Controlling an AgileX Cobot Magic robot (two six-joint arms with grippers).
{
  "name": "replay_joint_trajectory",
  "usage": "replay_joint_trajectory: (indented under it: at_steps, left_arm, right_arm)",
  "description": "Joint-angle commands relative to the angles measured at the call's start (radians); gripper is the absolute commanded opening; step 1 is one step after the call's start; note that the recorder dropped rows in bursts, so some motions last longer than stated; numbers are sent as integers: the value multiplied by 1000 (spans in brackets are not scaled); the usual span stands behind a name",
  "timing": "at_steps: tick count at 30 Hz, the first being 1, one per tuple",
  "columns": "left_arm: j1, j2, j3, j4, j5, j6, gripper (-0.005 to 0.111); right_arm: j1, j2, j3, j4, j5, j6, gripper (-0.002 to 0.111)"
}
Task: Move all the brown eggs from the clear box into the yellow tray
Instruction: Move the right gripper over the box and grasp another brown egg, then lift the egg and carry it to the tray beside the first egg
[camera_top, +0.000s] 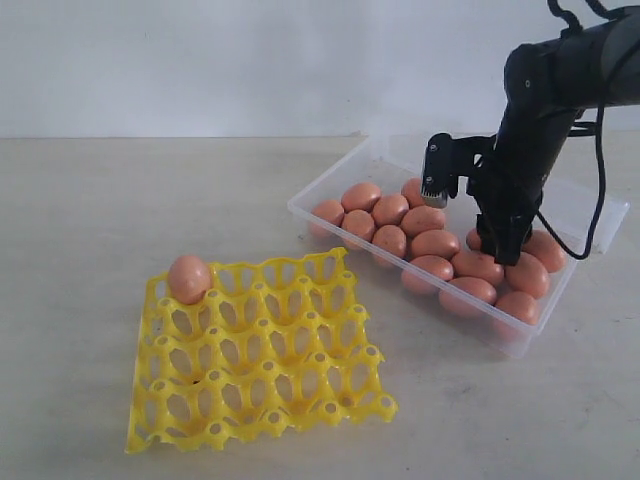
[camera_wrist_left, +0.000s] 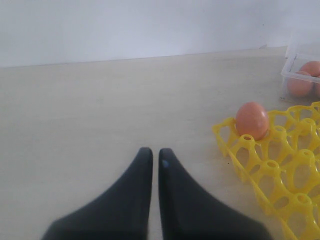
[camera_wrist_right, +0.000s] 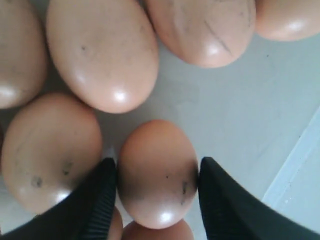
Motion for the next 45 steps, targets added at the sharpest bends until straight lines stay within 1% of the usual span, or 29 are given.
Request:
replay_joint_trajectory:
  at_steps: [1, 9, 10, 12, 14, 18, 23, 31, 42, 43, 45]
  left_arm:
    - [-4, -3, 4, 1, -4, 1, 4]
    - [-4, -3, 4, 1, -4, 1, 4]
    - [-4, -3, 4, 1, -4, 1, 4]
    - [-4, -3, 4, 1, -4, 1, 4]
    - [-4, -3, 4, 1, -4, 1, 4]
    - [-4, -3, 4, 1, -4, 1, 4]
    - [-4, -3, 4, 1, -4, 1, 4]
    - [-4, -3, 4, 1, -4, 1, 4]
    - [-4, -3, 4, 1, -4, 1, 4]
    - [-4, -3, 4, 1, -4, 1, 4]
    - [-4, -3, 4, 1, -4, 1, 4]
  right_arm:
    - [-6, 28, -3, -9, 0, 3, 42]
    - [-6, 50, -3, -11, -15, -8, 41]
    - [-6, 50, -3, -11, -15, -5, 37]
    - [-6, 50, -3, -11, -15, 23, 22]
    - [-6, 50, -3, -11, -15, 67, 1]
    - [-6, 50, -3, -11, -15, 165, 0]
    - [-6, 41, -3, 38, -33, 315, 0]
    - [-6, -30, -3, 209, -100, 363, 0]
    - [-6, -101, -3, 220, -142, 463, 0]
    - [-6, -106, -3, 234, -152, 464, 0]
    - [-6, -127, -3, 337, -183, 443, 0]
